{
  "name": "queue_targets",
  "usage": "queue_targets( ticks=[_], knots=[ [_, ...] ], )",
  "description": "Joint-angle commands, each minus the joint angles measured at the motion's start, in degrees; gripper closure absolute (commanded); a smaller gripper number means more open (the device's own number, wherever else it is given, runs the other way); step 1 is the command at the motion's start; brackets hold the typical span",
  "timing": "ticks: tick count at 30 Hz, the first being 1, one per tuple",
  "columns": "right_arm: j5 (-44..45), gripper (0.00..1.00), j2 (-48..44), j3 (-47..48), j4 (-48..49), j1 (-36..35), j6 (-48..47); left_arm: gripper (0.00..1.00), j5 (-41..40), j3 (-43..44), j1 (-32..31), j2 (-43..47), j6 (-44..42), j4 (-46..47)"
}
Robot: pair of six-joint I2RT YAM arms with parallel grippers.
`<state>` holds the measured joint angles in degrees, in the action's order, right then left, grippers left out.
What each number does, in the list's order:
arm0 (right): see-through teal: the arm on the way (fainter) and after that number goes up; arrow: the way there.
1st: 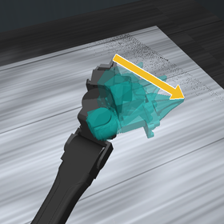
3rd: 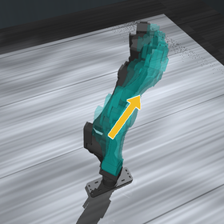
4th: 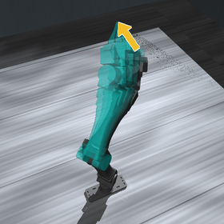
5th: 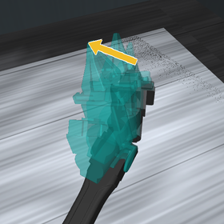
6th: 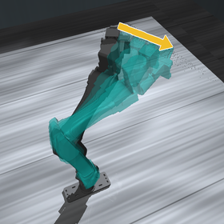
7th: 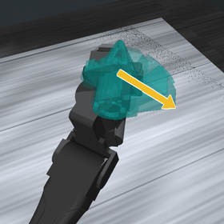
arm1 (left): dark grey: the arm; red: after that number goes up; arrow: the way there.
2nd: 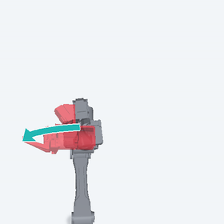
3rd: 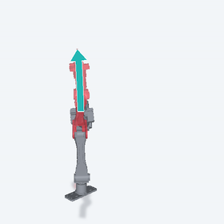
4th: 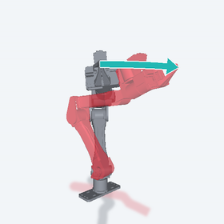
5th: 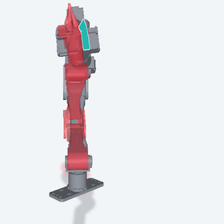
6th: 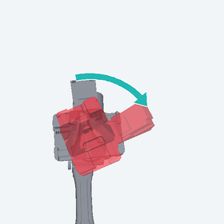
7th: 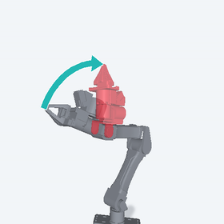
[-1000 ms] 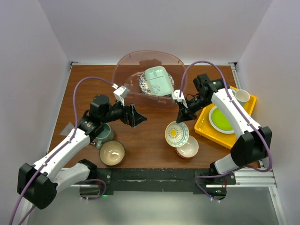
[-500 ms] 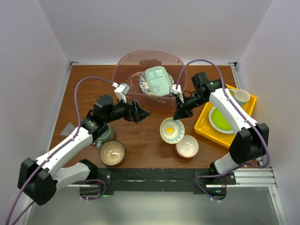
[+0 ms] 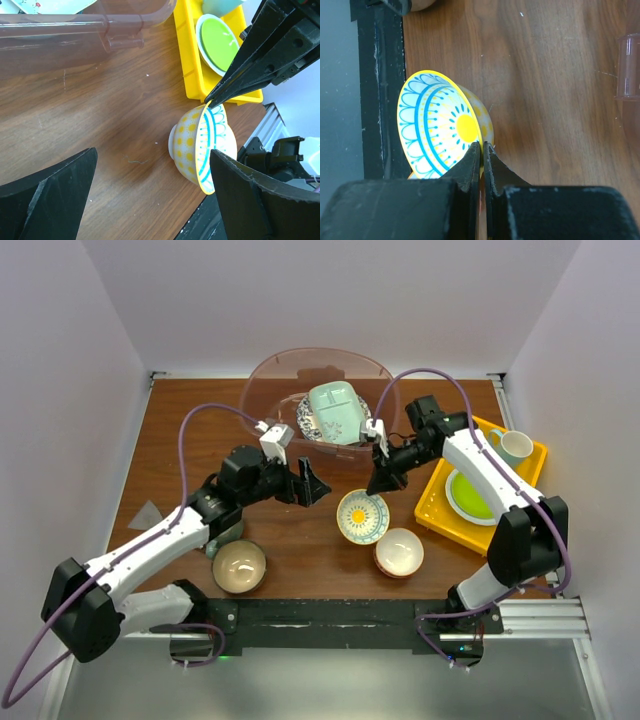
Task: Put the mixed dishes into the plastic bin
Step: Pick up the bowl from the center of the board.
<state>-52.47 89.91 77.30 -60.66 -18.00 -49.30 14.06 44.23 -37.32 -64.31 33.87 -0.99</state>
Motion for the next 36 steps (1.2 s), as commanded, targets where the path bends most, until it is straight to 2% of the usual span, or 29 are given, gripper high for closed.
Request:
queue_targets(
  ticks=[1,10,20,27,30,33,34,35,36],
  knots=[
    [-4.0,1.0,0.0,-0.2,2.4,-0.1,2.5,0.0,-5.0,3.7,-2.7,-1.2,-0.8,-1.4],
    [-3.6,1.0,-0.2,-0.6,3.3,-0.2,3.5,0.02,-11.8,7.0,-7.2,-4.5,-1.3,-4.5],
    [-3.5,1.0,-0.3,-0.7,4.2,-0.1,4.6,0.17,-17.7,11.1,-12.7,-10.0,-1.8,-6.8],
    [-3.5,1.0,-0.3,-0.8,4.9,0.1,5.4,0.29,-22.7,15.9,-16.8,-15.7,-4.6,-13.7],
    [-3.6,1.0,-0.5,-0.7,5.0,0.2,5.5,0.43,-23.6,17.1,-17.7,-17.5,-5.7,-15.5],
    [-3.7,1.0,-0.4,-0.8,5.1,0.2,5.5,0.63,-24.6,18.0,-18.4,-18.6,-6.3,-16.5],
    [-3.8,1.0,-0.4,-0.8,5.1,0.2,5.4,0.77,-25.0,18.4,-18.6,-18.8,-6.4,-16.8],
    [-4.0,1.0,-0.4,-0.8,5.1,0.2,5.3,0.83,-25.4,18.7,-18.8,-19.2,-6.6,-17.4],
    [-4.4,1.0,-0.4,-0.8,4.8,0.4,5.0,0.95,-25.8,19.0,-18.8,-19.3,-6.7,-17.5]
  ],
)
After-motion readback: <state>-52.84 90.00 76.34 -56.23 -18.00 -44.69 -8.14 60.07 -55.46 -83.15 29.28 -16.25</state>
